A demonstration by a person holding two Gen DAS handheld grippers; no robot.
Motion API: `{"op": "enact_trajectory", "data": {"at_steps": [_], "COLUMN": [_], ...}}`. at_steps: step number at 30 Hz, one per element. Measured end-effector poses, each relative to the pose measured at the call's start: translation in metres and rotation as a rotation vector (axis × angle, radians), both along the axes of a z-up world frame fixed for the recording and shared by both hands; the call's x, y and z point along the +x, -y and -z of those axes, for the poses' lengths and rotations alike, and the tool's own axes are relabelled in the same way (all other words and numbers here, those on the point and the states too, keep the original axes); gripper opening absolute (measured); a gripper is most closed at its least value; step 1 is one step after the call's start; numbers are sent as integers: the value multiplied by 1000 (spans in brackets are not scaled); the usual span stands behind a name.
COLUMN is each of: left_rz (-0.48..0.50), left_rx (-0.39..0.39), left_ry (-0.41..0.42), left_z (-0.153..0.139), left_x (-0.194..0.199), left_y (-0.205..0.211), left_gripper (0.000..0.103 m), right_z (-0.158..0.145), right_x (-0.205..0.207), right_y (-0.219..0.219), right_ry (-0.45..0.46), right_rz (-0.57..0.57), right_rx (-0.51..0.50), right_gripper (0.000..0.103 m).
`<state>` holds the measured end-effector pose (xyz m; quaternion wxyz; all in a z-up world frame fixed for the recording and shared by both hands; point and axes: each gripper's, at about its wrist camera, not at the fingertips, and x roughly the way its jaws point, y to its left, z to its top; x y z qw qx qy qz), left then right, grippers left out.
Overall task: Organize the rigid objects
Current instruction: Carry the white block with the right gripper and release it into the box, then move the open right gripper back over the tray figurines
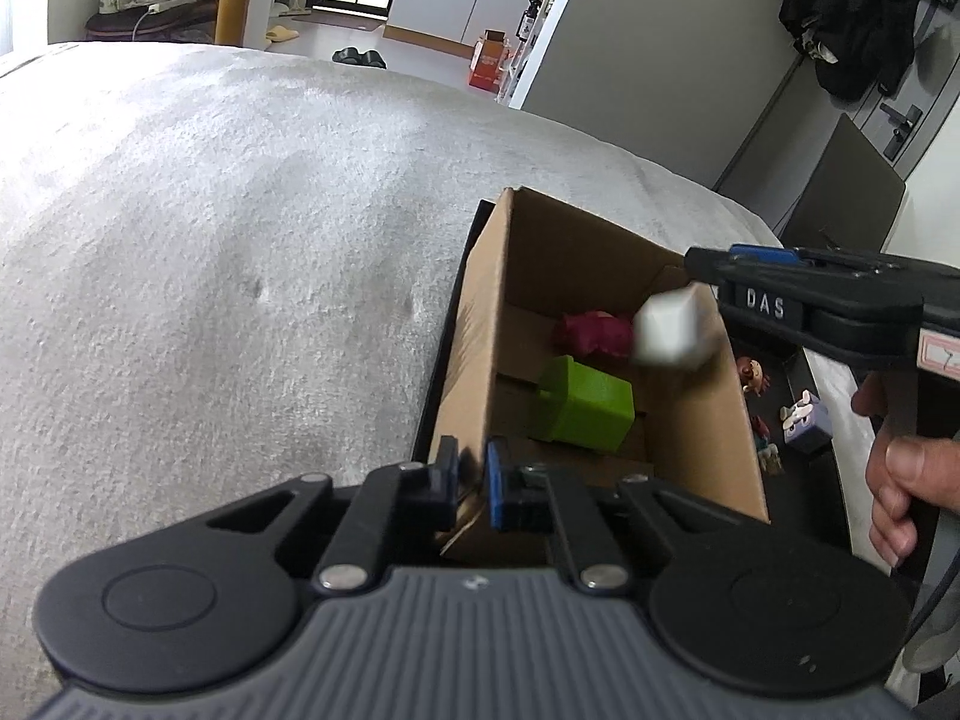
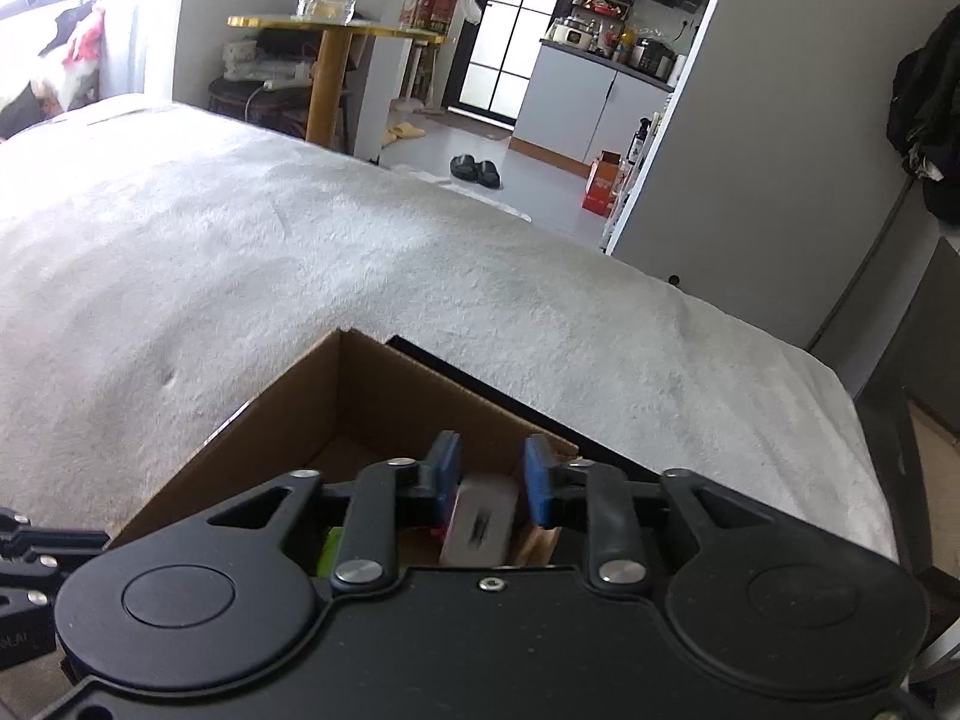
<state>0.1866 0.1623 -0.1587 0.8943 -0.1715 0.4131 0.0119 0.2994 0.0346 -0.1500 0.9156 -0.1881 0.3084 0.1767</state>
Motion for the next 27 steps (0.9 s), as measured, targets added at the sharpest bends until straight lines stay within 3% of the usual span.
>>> {"op": "enact_trajectory", "data": {"at_steps": [4,17,27], "left_rz": [-3,-12,-39], "left_rx": [9,43,96], "left_ry": [0,-9,0], "left_z": [-1,-4,-19], "left_x": [0,0,1], "left_y": [1,7,19], "left_gripper": [9,9,9], "right_z": [0,-19,-14], "right_x": [-8,-27,-29], "right_y": [0,43,84], "right_ry": [-7,15,-2], "right_rz": [-17,10,20], "right_rx": [-16,-26,-51], "right_gripper": [31,55,69]}}
